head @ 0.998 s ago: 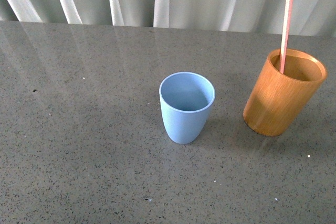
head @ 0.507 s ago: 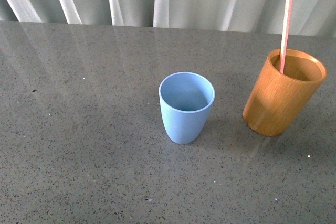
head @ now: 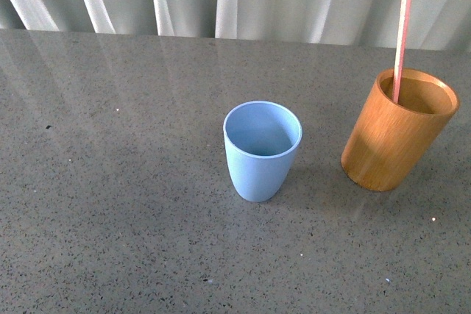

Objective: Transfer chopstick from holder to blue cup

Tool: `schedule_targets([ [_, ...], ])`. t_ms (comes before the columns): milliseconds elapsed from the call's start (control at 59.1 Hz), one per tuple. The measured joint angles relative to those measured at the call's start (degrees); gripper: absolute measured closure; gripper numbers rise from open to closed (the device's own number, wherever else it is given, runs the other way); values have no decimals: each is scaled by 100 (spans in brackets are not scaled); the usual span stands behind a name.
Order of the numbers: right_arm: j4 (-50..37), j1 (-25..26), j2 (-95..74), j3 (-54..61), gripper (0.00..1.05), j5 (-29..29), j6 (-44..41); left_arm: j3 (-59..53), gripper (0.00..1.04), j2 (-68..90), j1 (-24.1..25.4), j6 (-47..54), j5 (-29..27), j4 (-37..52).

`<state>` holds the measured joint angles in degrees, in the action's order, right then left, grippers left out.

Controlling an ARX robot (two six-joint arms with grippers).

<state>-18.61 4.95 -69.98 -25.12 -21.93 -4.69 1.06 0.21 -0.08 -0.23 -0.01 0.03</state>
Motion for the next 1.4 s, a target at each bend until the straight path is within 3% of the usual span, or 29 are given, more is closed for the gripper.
schedule_targets([
  [524, -846, -400, -1856, -957, 10, 212, -223, 0, 7, 0, 0, 0, 0, 0],
  [1404, -1049, -1001, -3311, -2282, 10, 658, -151, 0, 7, -2, 0, 0, 0, 0],
])
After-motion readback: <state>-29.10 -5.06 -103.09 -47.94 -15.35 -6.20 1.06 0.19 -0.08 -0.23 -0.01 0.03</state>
